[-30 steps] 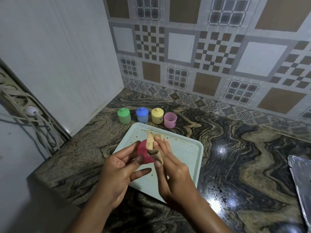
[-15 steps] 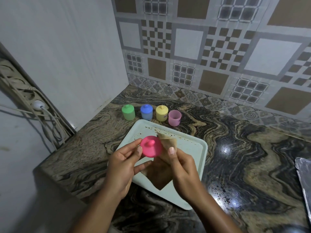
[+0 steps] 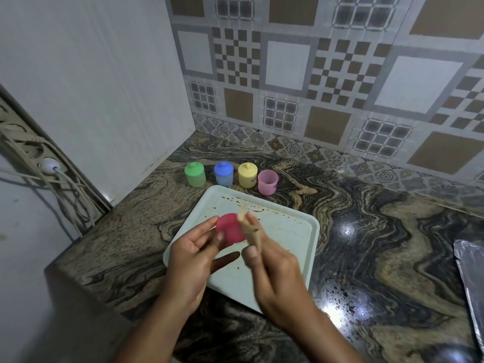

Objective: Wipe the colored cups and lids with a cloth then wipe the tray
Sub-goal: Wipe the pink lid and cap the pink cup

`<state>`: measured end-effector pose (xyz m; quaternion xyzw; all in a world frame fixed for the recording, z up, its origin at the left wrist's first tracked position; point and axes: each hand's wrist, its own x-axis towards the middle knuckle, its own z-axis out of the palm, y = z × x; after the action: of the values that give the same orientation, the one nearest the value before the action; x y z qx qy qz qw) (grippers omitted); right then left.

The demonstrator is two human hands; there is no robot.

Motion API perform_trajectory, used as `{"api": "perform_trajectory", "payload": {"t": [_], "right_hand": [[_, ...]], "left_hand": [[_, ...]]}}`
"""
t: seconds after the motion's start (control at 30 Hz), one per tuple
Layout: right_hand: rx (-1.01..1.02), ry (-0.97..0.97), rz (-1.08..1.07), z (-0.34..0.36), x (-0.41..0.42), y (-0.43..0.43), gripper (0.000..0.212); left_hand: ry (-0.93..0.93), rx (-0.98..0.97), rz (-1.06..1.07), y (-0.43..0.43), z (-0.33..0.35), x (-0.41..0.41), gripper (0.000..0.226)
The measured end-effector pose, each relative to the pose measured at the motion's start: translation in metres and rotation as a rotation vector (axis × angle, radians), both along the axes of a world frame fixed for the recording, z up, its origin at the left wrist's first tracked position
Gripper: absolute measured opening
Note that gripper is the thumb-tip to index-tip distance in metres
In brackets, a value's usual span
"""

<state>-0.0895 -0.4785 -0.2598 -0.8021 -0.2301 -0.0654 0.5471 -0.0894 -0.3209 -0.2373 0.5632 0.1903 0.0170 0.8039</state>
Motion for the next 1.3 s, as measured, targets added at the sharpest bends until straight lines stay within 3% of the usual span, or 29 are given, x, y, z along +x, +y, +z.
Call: {"api": "perform_trajectory", "payload": {"t": [0.07,0.23,0.43,0.53,0.6,0.73,0.9,1.03,1.1,1.3], "right_hand": [[-0.075,-0.058,0.053,-0.003,-0.004,0.007,0.049],[-0.006,-0.158,-0.002,-0.006,0.008,0.004,0.043],[-0.096,-0.126,0.022,-0.011,0.032,-0.008,0.044],[-0.069,-0.026,-0.128,-0.013,0.034,-0.012,0.041],[0.087,0.121,-0.187,-0.010,0.029,-0.011,0.048],[0.301,0.302,0.002,0.004,0.006,0.001,0.051],[0.273,0.262,-0.033,-0.003,-0.001,0.007,0.049],[0.326,0.177,-0.174,0.001,0.000,-0.005,0.040],[0.256,0.100,-0.225,0.002,0.003,-0.014,0.039],[0.033,-0.047,0.063,0.000,-0.008,0.001,0.043]], "left_hand": [[-0.012,0.011,-0.060,-0.002,0.004,-0.002,0.039],[-0.042,0.027,-0.129,0.006,0.007,-0.006,0.041],[-0.008,0.001,-0.147,0.014,0.005,-0.007,0.037],[0.008,-0.009,-0.086,0.017,0.002,-0.004,0.033],[0.028,-0.019,-0.032,0.020,0.002,0.000,0.027],[0.011,0.060,0.011,0.014,-0.003,0.002,0.025],[-0.033,0.092,-0.008,-0.004,-0.003,-0.006,0.047],[-0.019,0.034,0.046,-0.002,-0.006,-0.005,0.047],[-0.016,0.012,0.076,0.001,-0.006,-0.004,0.046],[-0.042,0.025,0.004,0.002,-0.003,-0.009,0.047]]}}
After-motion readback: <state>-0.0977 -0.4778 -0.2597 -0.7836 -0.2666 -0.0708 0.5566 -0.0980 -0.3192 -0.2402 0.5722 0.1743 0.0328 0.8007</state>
